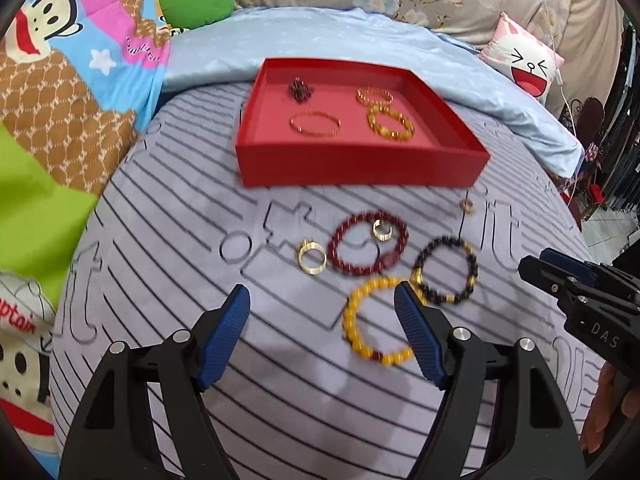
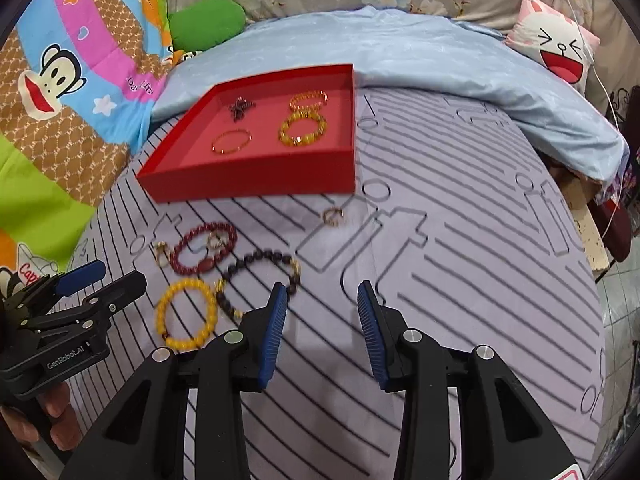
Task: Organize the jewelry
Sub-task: 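Withdraw both open tools from the tray toward the remaining bracelets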
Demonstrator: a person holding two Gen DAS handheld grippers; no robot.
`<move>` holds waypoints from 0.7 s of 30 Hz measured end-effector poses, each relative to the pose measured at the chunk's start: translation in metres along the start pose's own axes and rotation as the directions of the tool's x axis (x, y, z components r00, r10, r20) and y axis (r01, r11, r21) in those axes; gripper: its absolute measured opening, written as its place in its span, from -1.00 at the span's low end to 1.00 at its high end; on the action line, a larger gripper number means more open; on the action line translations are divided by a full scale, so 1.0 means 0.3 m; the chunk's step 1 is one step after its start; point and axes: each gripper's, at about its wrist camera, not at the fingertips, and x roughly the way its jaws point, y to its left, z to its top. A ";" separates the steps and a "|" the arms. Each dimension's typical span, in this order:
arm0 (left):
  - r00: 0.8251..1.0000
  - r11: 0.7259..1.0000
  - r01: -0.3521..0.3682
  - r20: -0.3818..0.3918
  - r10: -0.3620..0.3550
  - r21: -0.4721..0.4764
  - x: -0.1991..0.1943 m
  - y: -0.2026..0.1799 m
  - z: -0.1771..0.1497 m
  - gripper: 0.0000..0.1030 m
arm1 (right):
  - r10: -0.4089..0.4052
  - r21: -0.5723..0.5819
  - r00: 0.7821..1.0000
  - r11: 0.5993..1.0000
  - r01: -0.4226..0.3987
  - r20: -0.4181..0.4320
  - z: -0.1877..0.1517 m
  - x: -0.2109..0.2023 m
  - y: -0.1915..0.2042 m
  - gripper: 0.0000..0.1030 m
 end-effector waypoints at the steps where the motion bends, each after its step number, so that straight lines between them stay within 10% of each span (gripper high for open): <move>1: 1.000 1.000 -0.002 0.000 0.002 -0.001 0.002 -0.003 -0.012 0.37 | 0.000 0.002 1.000 1.000 0.000 -0.003 -0.008 -0.001 -0.003 -0.29; 21: 0.999 0.999 -0.032 -0.017 0.032 0.032 0.084 -0.054 -0.077 -0.19 | 0.012 -0.010 1.000 1.000 -0.012 -0.022 -0.030 0.059 0.043 -0.29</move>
